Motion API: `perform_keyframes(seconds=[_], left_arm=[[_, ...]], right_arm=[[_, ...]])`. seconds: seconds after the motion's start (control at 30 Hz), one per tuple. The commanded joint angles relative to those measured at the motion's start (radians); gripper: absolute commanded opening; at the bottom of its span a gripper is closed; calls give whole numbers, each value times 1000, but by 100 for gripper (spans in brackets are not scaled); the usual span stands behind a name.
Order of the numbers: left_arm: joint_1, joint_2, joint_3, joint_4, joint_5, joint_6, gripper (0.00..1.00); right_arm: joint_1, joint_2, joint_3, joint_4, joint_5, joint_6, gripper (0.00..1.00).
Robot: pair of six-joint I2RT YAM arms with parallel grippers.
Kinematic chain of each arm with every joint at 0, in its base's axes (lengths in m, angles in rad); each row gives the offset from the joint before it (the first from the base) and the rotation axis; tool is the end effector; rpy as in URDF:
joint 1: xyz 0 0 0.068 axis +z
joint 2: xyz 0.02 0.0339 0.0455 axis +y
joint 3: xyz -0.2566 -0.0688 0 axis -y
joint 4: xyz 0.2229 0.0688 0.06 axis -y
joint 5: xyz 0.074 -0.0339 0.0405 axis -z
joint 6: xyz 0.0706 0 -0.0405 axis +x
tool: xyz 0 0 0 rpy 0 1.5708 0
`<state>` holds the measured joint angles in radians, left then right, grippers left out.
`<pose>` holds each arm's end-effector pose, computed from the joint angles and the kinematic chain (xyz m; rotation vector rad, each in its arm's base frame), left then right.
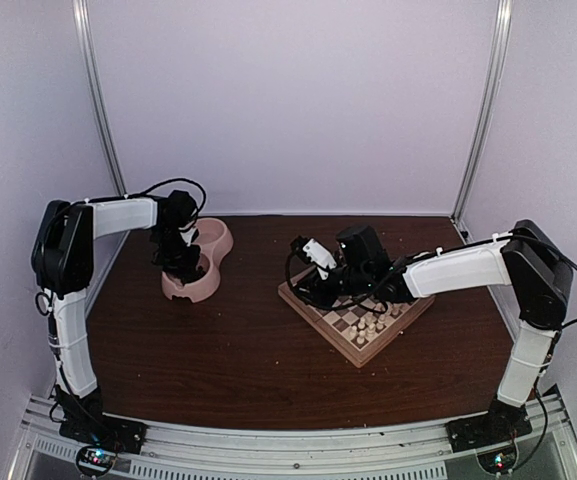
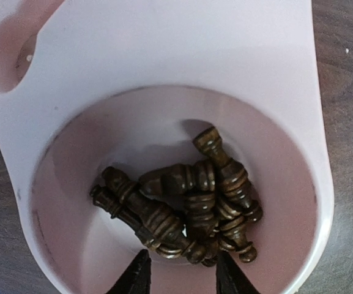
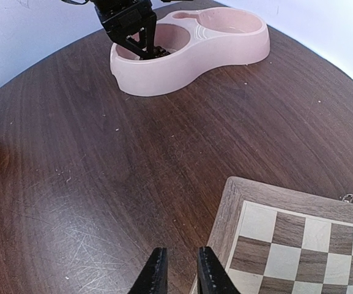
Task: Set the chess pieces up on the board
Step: Pick up the knight from the storage box.
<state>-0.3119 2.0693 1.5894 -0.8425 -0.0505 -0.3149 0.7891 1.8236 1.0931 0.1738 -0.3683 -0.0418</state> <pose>0.3853 -0.1205 0.1491 -0.0134 2.8895 -0.0418 0.2701 0.3082 0.1840 -1.0904 1.9108 0.8232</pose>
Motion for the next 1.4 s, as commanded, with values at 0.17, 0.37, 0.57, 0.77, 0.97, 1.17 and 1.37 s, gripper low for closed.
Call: perform_keyframes(seconds=[0.17,0.37,0.57,0.77,0.97,1.17,1.37], left_arm=[[20,30,-2,62,51,-43,50],[23,54,27,54,34,-22,51],[33,61,43,32,41,-11,41],[33,46,43,28,34,-1,29],[33,16,53,28,26,18,23],[33,-53,14,59,31,19,20],[33,-126,-37,98,29,14,15]], right_arm=[[9,4,24,-4,-8,-3,19],[10,1,24,-11,-4,-9,19],[10,4,26,-13,0,-12,19],[12,3,25,-14,8,-16,19],[12,4,27,-17,4,-16,19],[12,14,32,-16,0,-14,19],[12,14,34,-16,-3,-13,19]])
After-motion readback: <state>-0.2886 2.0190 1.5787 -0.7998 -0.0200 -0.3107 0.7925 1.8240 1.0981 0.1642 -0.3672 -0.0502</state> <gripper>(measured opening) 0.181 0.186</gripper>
